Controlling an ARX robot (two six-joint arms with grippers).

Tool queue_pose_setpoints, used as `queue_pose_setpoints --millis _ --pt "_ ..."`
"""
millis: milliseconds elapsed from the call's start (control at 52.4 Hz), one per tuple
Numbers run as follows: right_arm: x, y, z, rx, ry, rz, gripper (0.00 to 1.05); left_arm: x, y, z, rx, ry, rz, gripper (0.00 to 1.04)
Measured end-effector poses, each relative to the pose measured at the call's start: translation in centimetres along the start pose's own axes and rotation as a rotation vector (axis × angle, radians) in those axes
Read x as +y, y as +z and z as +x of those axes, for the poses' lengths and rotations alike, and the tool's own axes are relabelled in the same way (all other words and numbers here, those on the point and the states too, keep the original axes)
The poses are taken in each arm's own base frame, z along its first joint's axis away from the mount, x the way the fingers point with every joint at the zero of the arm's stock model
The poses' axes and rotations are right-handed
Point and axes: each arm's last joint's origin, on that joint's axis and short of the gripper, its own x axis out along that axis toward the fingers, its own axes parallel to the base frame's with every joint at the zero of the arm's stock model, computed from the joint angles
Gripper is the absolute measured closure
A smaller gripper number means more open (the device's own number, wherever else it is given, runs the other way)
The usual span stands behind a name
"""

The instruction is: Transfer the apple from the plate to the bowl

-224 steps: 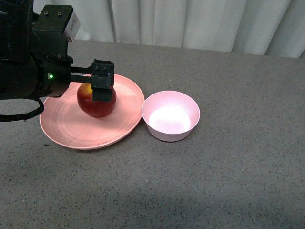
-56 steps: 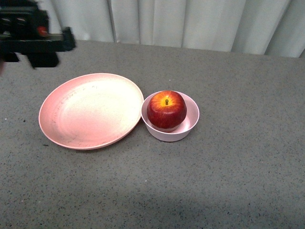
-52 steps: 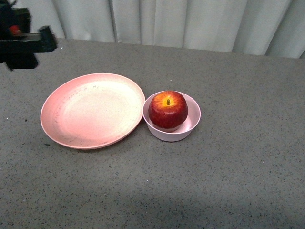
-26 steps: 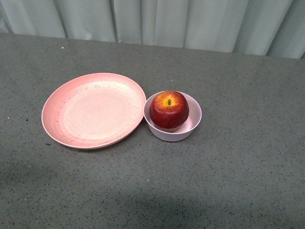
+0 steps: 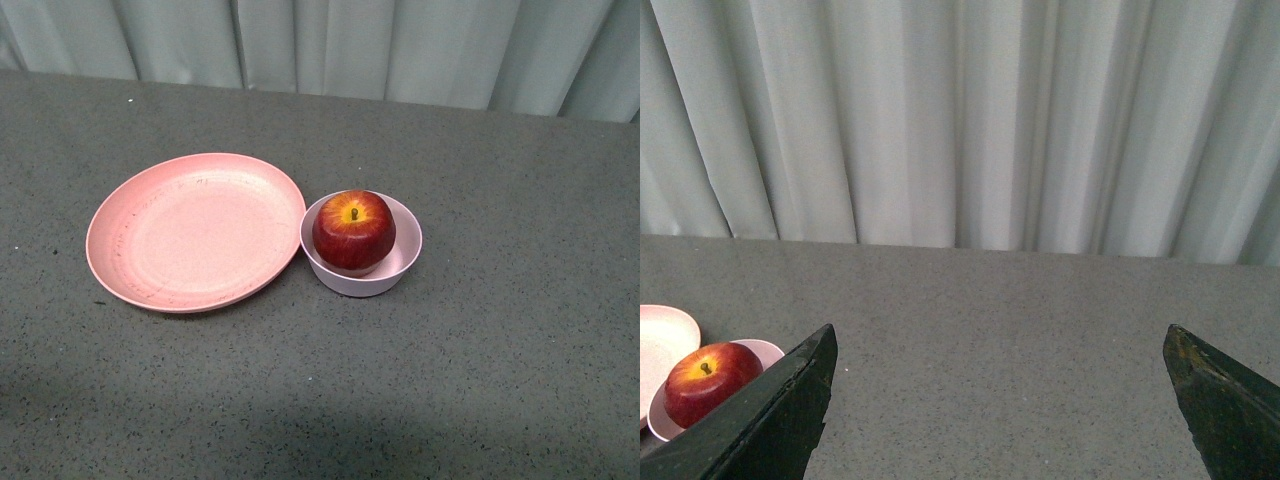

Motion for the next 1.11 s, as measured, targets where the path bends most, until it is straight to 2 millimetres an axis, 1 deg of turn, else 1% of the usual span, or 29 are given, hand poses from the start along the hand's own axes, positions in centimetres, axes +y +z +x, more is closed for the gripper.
queue_pose_setpoints --millis 343,935,1011,1107 --pt "0.0 0.0 0.0 0.000 0.000 0.000 0.09 0.0 0.5 -1.6 -0.014 0.000 0.000 1.01" --pt "0.0 0.0 0.0 0.000 0.000 0.000 0.09 0.0 0.5 -3.2 -0.017 0.000 0.000 1.01" --pt "0.0 0.0 0.0 0.000 0.000 0.000 0.09 0.0 0.1 -3.9 0.018 -0.003 0.000 1.01" --pt "0.0 0.0 0.0 0.000 0.000 0.000 0.09 0.0 0.2 -4.3 -0.011 -0.002 0.000 1.01"
